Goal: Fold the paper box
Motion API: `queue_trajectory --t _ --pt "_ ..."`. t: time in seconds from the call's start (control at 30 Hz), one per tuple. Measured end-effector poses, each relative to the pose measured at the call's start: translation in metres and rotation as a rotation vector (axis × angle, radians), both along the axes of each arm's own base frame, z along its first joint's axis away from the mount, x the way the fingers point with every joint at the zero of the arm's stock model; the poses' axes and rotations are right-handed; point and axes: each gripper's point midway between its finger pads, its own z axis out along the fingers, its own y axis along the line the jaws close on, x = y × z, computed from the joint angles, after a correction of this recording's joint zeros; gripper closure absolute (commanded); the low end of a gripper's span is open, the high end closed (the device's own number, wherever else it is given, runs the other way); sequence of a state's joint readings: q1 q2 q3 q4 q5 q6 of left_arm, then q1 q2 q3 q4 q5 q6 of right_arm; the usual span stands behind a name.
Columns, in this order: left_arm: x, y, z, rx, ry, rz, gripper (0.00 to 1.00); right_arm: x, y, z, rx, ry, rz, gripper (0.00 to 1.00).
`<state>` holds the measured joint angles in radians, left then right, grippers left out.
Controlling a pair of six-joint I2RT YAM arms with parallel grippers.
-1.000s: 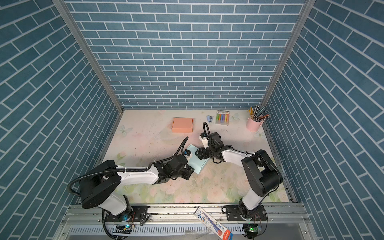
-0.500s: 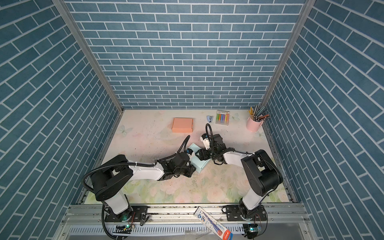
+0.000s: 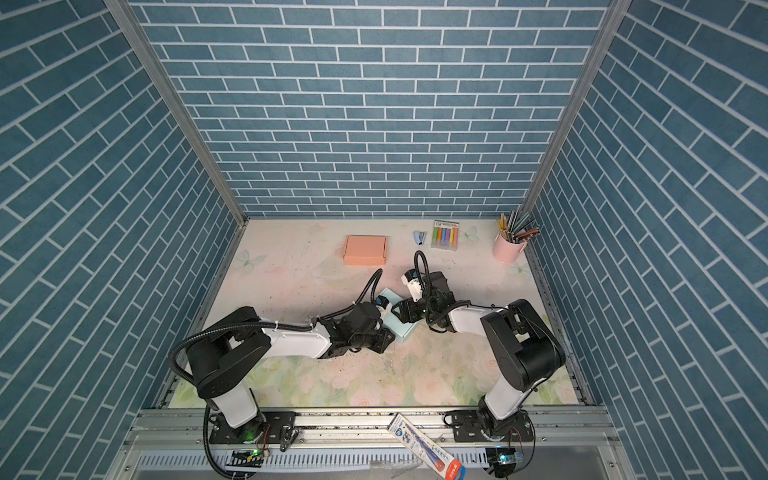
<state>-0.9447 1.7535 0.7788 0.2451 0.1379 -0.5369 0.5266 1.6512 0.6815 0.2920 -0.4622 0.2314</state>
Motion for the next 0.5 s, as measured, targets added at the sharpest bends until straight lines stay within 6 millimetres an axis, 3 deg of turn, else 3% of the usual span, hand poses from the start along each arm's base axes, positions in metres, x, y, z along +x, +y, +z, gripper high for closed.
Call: queue_trajectory --t 0.5 --pt "-0.004 0.0025 0.0005 -0.004 -0.002 -0.026 0.69 -0.0075 -0.0038 0.0072 0.027 -0.004 -0.013 0.27"
